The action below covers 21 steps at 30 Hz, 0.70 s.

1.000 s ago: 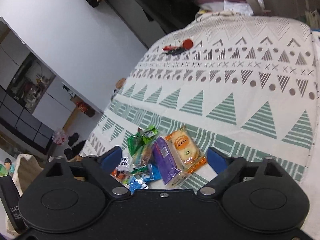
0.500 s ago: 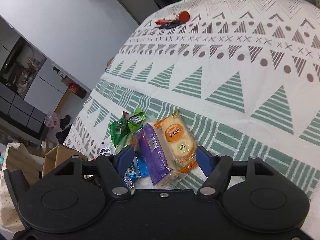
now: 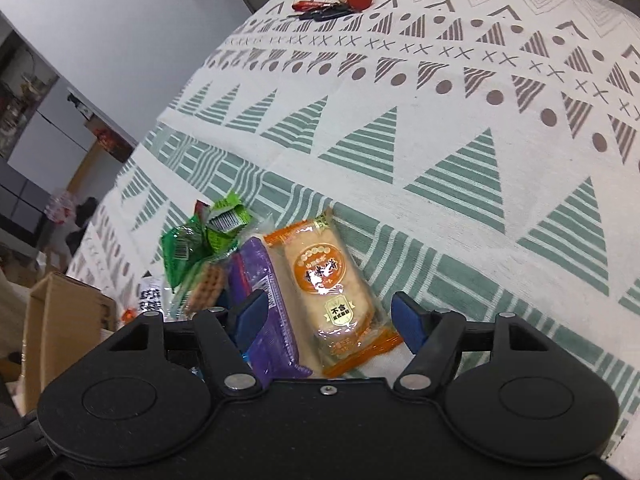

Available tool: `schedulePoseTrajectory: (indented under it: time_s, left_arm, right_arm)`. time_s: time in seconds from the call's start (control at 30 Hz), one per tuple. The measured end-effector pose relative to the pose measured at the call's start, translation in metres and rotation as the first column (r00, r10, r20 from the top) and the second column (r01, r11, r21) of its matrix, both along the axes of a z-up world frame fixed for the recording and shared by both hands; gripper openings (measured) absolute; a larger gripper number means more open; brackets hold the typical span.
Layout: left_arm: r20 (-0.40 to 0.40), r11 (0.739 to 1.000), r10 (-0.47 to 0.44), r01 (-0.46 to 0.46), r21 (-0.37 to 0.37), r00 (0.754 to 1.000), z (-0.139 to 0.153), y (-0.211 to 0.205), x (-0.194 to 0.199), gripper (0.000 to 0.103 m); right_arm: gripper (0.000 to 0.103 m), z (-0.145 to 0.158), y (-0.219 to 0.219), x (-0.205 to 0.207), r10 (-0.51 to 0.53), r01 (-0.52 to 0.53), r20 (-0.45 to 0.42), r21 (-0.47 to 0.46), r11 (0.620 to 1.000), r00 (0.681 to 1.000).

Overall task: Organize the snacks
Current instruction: 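Grasp the orange-wrapped cake with the right tool while the left tool grasps a blue packet, then carry the cake and blue packet to the box and release both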

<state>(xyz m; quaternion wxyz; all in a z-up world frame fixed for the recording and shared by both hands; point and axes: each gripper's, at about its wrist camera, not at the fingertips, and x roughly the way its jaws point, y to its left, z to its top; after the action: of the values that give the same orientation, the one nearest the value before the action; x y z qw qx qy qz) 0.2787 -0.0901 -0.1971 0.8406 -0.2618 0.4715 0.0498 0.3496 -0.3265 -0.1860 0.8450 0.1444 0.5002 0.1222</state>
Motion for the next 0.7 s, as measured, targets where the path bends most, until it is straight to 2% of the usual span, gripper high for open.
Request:
schedulePoseTrajectory:
  time_s: [0.07,0.2,0.27,0.33,0.47,0.7]
  left_arm:
    - [0.001,1.0,-0.001,0.001,-0.004,1.0,0.0,0.001,-0.001,0.033]
    - [0.005,1.0,0.001,0.0,-0.016,1.0,0.001,0.004,-0.003,0.029]
    - [0.011,1.0,0.0,0.001,-0.022,1.0,0.003,0.006,-0.005,0.027]
    - [0.016,1.0,-0.003,0.003,-0.027,1.0,0.006,0.007,-0.007,0.026]
    - [0.017,1.0,-0.011,0.011,-0.015,1.0,0.012,0.008,-0.014,0.025]
    - [0.04,1.0,-0.01,0.009,0.009,0.999,0.028,0.013,-0.031,0.021]
  right_arm:
    - [0.068,-0.003,0.002,0.002,-0.009,0.009,-0.003,-0.02,1.0,1.0]
    - [0.067,-0.006,0.008,0.002,-0.002,0.004,0.017,-0.061,0.998,1.0]
    - [0.062,-0.006,0.011,0.002,0.012,-0.01,0.025,-0.078,0.997,1.0]
    - [0.038,-0.006,0.011,0.002,0.015,-0.014,0.02,-0.079,0.997,1.0]
    - [0.034,-0.002,0.007,-0.005,0.028,-0.028,0.006,-0.062,0.998,1.0]
    - [0.032,0.017,-0.004,-0.019,0.002,-0.003,0.057,0.011,1.0,0.998]
